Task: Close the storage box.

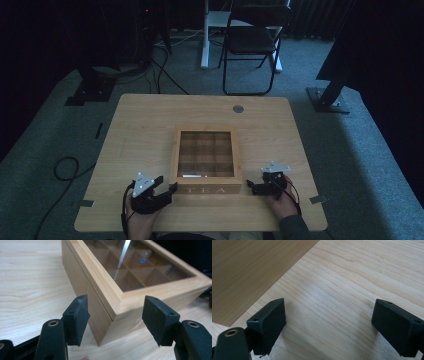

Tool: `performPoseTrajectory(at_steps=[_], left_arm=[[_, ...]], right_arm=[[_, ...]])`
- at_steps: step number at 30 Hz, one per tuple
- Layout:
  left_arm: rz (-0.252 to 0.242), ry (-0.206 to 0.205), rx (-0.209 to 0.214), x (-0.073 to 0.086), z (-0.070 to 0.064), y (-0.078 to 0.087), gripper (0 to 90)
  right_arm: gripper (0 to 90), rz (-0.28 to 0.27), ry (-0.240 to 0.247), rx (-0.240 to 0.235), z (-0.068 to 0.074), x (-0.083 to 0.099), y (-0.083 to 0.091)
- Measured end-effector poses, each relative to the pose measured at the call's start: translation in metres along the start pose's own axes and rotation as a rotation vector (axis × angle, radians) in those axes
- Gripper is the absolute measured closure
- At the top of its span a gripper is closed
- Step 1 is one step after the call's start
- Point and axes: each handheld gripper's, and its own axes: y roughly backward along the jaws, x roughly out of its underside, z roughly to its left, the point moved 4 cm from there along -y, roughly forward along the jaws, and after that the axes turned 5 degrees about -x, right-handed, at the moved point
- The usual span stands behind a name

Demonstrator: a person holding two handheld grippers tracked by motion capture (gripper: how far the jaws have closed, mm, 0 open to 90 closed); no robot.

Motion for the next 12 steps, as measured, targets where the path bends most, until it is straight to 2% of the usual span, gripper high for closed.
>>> performPoseTrajectory(at_steps=[12], left_arm=[[-0.015, 0.005, -0.034, -0.002, 0.0085, -0.0017, 37.3]], right_arm=[[11.7, 0.0, 0.0, 0.0, 0.0, 0.0, 0.0]])
